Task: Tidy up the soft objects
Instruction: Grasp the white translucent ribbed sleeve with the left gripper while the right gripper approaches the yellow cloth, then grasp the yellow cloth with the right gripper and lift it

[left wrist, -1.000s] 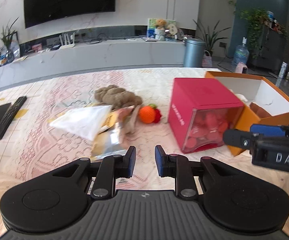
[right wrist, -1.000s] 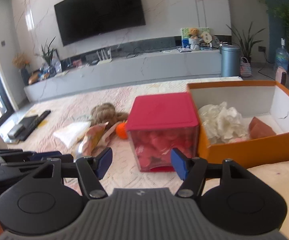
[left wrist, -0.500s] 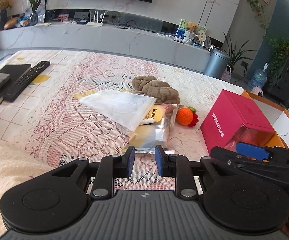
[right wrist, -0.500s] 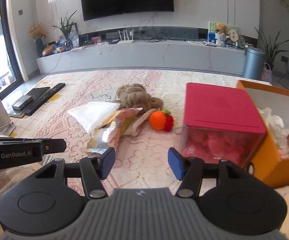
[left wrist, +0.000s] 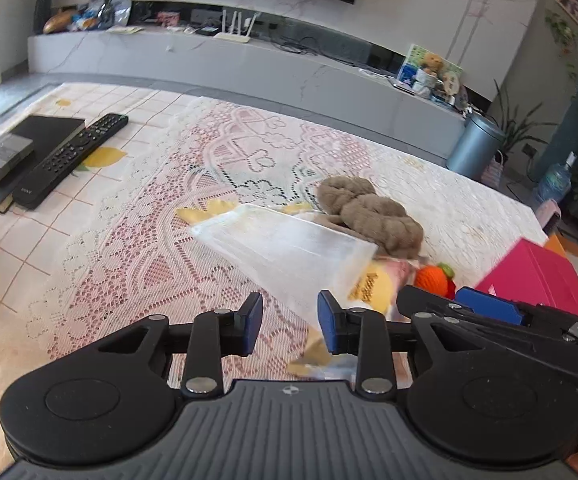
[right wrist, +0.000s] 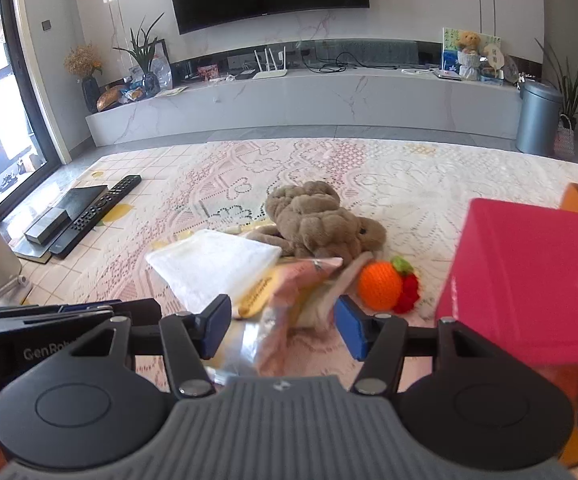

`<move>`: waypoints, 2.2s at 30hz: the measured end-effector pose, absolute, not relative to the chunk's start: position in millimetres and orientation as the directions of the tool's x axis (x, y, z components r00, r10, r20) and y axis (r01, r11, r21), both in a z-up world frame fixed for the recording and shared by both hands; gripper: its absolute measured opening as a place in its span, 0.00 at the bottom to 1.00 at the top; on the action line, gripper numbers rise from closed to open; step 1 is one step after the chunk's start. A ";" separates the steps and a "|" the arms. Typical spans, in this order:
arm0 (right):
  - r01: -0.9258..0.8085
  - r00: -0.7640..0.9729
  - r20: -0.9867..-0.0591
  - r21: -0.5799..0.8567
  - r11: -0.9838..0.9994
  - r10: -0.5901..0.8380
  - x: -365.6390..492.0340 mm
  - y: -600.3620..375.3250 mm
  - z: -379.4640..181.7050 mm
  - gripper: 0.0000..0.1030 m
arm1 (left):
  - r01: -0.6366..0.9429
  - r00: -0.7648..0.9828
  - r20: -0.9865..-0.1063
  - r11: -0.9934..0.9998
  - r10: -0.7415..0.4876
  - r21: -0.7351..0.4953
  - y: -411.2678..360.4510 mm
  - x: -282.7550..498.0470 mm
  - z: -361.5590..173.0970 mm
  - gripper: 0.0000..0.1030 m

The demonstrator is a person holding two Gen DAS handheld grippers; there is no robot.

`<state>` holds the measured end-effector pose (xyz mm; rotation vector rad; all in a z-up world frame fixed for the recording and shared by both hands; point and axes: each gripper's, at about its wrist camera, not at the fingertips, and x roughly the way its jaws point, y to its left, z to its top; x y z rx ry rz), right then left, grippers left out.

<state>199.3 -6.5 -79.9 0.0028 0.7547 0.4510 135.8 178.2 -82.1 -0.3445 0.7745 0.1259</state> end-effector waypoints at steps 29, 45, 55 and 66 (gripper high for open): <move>-0.470 0.559 -0.732 0.107 0.876 0.389 253.6 16.6 -109.4 0.22 | -0.383 0.667 -0.745 0.852 -0.013 -0.358 210.6 183.7 -119.7 0.00; -0.808 0.318 -0.828 0.018 0.589 0.462 300.3 119.8 -101.6 0.53 | -0.437 0.652 -0.716 0.895 0.251 -0.085 225.1 164.2 -102.5 0.00; -0.875 0.245 -0.891 -0.033 0.484 0.382 321.8 167.9 -127.9 0.53 | -0.462 0.622 -0.749 0.879 0.229 -0.115 240.5 169.2 -114.8 0.00; -0.853 0.215 -0.899 0.018 0.522 0.382 337.6 179.0 -139.2 0.49 | -0.457 0.619 -0.761 0.877 0.195 -0.147 245.4 169.3 -119.2 0.00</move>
